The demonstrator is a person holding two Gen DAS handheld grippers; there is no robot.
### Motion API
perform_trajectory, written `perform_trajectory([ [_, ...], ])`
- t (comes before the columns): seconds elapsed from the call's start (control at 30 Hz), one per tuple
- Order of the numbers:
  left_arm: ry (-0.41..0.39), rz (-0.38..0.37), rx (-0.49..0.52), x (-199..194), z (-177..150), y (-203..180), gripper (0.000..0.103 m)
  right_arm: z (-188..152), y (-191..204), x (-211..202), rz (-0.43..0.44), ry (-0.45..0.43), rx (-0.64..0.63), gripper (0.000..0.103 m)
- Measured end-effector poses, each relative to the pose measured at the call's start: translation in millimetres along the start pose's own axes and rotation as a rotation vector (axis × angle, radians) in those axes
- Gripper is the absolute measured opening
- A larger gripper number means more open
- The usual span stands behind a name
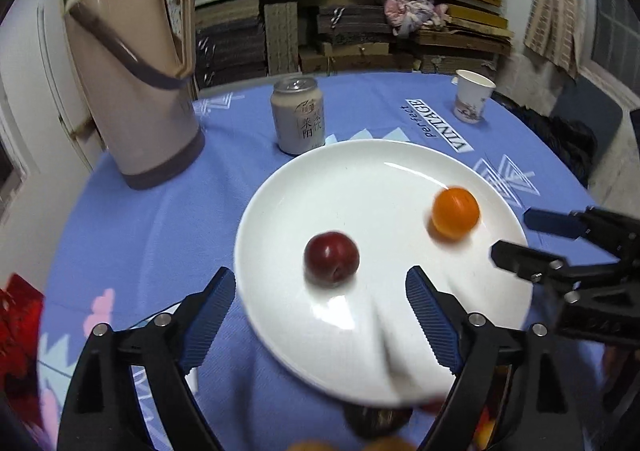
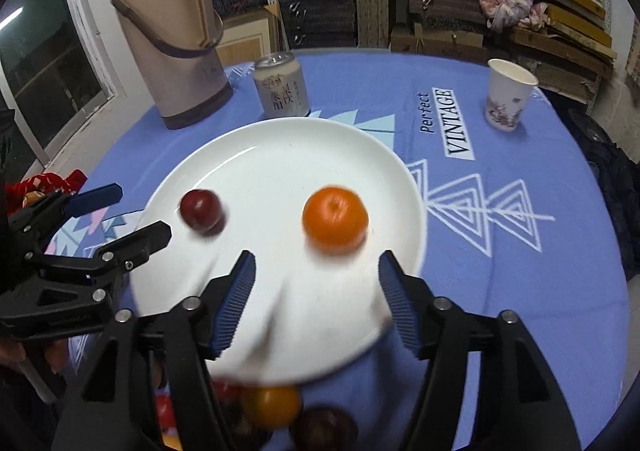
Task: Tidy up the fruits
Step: 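Carry the plum and orange onto the white plate and open both tools, then grasp a striped yellow fruit with the left tool while the right tool grasps an orange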
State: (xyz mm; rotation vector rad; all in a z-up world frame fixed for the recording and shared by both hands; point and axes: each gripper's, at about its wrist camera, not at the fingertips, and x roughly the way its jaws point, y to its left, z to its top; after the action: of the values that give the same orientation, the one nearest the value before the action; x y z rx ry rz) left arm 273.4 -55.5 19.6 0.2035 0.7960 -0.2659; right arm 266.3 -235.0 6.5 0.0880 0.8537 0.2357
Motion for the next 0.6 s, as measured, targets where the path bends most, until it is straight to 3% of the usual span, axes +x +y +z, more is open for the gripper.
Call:
perform_trajectory([
  [0.4,-0.046,0.045,0.063,-63,-68,-12,0.093,-82,12,-64,0.002,-0.020,0.014,0.069],
  [0.6,-0.042,0.019,0.038,-80,-96,-14,0.093,-116,19,-77,0.024,-0.008,0.021,0.069],
])
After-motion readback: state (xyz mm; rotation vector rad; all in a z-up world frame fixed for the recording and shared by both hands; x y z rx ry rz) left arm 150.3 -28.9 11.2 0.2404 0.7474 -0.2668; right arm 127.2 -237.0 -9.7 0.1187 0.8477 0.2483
